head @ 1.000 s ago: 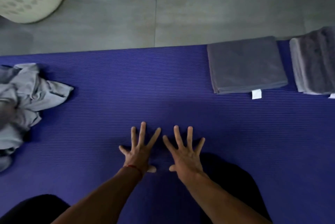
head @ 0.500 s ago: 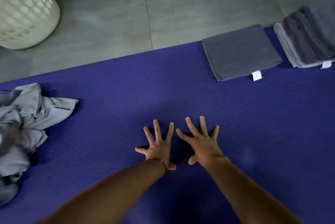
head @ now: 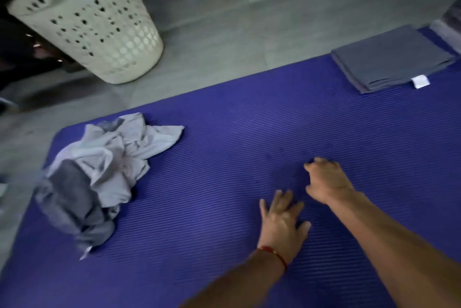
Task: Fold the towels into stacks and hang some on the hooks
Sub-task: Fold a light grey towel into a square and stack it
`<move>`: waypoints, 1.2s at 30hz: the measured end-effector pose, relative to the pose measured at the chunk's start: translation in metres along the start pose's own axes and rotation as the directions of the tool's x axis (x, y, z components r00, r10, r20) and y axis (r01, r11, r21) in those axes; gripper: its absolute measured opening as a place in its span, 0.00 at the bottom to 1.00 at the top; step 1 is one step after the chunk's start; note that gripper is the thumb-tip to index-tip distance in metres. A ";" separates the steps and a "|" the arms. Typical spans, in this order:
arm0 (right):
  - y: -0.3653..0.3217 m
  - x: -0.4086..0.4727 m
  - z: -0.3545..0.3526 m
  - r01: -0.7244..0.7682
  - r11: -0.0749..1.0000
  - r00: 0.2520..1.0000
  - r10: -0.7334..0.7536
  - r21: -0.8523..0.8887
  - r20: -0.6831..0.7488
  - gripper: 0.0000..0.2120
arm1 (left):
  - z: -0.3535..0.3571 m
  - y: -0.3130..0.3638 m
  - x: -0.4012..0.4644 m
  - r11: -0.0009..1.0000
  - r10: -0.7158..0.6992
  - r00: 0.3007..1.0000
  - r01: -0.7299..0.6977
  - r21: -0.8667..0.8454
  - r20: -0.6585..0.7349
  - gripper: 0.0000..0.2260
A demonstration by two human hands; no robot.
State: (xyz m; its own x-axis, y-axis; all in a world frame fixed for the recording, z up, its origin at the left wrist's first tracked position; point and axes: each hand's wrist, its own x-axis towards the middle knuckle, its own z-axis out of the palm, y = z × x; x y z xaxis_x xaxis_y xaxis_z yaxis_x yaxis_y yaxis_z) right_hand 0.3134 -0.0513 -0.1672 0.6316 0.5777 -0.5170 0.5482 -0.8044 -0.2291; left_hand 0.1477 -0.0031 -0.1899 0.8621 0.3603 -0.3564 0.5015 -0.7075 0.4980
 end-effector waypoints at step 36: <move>-0.089 -0.076 0.012 -0.039 0.581 0.921 -0.295 0.813 0.255 0.12 | -0.124 -0.133 -0.112 0.996 -0.058 0.816 0.011 -0.085 -0.575 0.22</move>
State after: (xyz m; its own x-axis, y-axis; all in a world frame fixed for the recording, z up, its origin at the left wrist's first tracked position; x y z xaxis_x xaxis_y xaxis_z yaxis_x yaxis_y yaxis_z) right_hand 0.2100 -0.0257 -0.1178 0.2808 0.7338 -0.6186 -0.1518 -0.6025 -0.7836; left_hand -0.0067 0.1263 -0.1185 0.7164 0.6844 0.1353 0.5150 -0.6496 0.5594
